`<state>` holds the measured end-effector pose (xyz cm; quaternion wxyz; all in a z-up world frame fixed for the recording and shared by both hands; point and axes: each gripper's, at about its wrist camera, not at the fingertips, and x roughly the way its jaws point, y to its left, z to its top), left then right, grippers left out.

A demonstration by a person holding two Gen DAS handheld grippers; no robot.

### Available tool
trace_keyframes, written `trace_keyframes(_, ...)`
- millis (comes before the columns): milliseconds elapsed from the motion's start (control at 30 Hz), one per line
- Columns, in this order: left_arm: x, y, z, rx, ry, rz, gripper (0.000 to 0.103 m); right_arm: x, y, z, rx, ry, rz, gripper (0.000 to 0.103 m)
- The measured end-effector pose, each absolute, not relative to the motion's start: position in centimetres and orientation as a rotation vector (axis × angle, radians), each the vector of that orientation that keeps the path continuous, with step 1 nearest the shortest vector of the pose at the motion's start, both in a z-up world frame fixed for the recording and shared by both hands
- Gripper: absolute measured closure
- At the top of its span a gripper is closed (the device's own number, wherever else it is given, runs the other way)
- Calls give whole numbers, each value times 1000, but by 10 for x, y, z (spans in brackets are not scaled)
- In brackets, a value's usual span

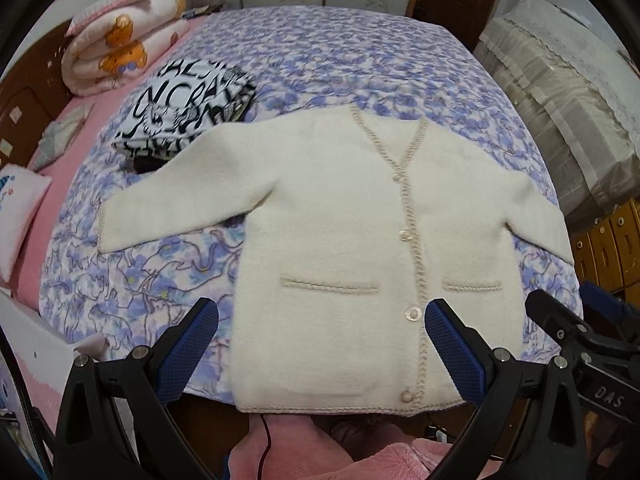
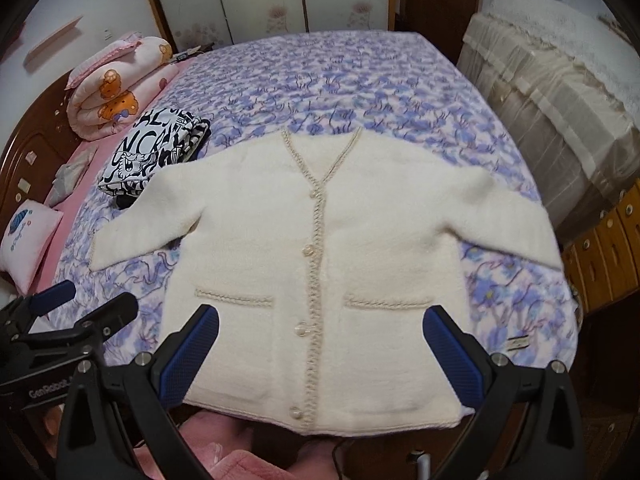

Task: Fold large clothes
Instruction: 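Grasp the cardigan sleeve cuff with the left gripper and lift it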

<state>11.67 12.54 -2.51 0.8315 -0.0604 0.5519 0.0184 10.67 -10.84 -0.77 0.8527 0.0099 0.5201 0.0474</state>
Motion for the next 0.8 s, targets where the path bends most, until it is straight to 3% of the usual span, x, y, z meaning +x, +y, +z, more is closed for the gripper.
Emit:
trace_keyframes(400, 153, 361, -131, -394, 1446, 133, 1, 159, 30, -95, 202, 1458, -45, 1)
trace_keyframes(800, 185, 552, -261, -744, 1408, 492, 4, 191, 152, -120, -16, 1610, -8, 1)
